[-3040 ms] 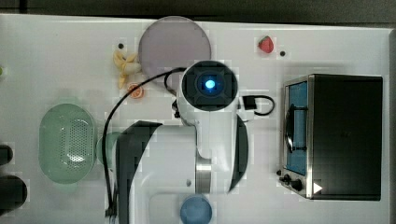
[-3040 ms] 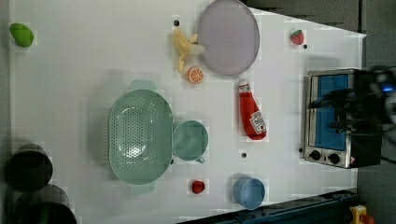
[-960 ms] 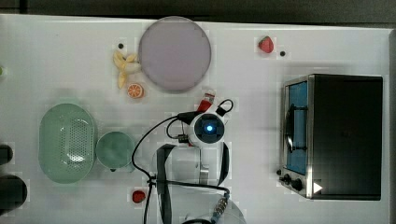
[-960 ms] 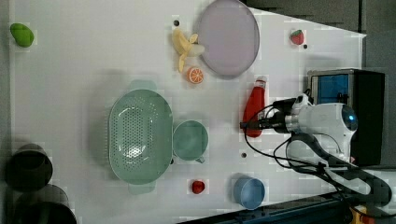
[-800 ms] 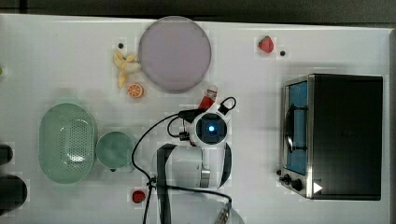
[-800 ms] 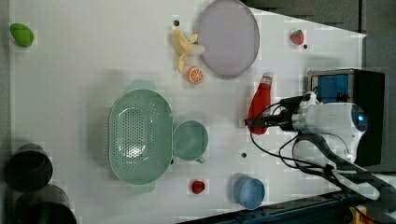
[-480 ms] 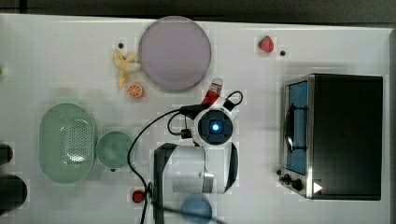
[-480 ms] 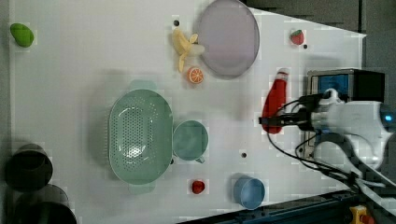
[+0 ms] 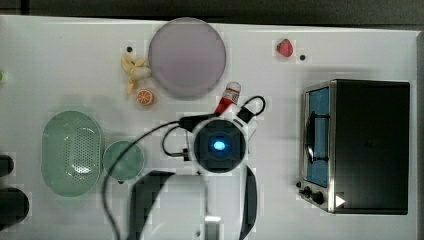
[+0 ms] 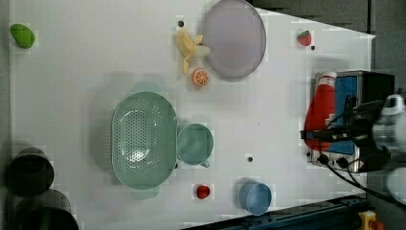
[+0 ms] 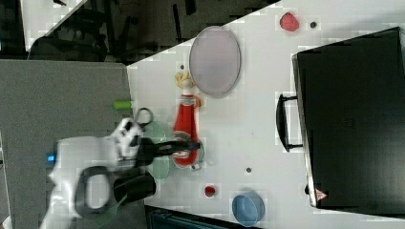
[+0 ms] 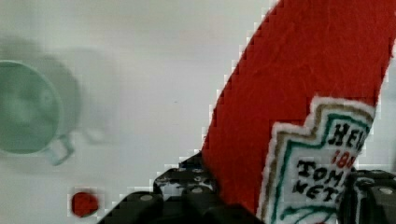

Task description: Pick Ketchup from the table and place it in strainer.

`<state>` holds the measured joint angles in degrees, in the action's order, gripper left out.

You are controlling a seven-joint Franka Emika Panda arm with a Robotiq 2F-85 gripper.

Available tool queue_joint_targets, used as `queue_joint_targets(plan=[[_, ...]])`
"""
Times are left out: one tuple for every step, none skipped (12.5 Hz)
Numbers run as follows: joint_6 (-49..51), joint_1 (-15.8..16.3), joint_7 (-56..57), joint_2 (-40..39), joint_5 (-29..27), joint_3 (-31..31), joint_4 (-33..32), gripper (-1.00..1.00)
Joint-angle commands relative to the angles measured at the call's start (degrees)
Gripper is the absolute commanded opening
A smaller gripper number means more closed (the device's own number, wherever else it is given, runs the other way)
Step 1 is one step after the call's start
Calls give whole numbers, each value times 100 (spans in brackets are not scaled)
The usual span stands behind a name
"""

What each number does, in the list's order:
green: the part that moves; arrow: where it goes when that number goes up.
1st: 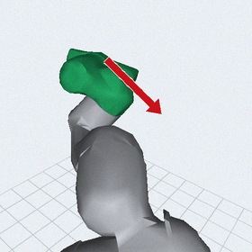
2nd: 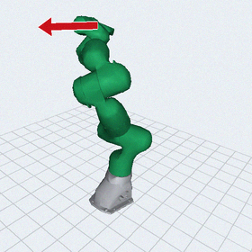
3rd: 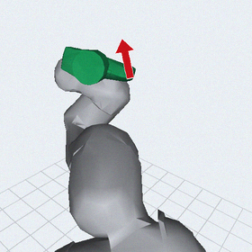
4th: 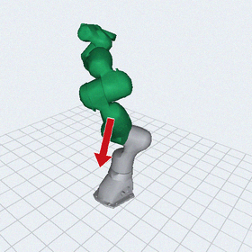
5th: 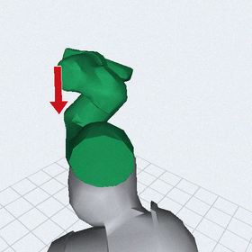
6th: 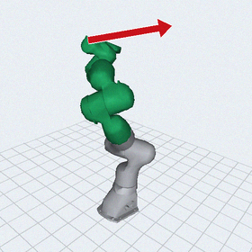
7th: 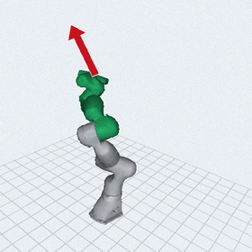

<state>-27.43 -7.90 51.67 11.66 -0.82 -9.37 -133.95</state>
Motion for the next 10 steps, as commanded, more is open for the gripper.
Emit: queue_joint_targets(plan=[[739,181,-774,59,-6,-543,542,26],[821,200,-851,54,-14,-704,678,26],[808,220,-913,46,-27,-878,778,26],[805,234,-1054,38,-39,-1061,842,26],[790,241,-1374,28,-91,-1246,870,26],[771,250,-1789,0,-134,-1433,888,26],[699,272,-2215,-47,-136,-1623,896,26],[551,296,-2536,-115,-136,-1833,898,26],[324,320,-2743,-208,-136,-2060,898,26],[43,330,-2948,-340,-136,-2293,898,26]])
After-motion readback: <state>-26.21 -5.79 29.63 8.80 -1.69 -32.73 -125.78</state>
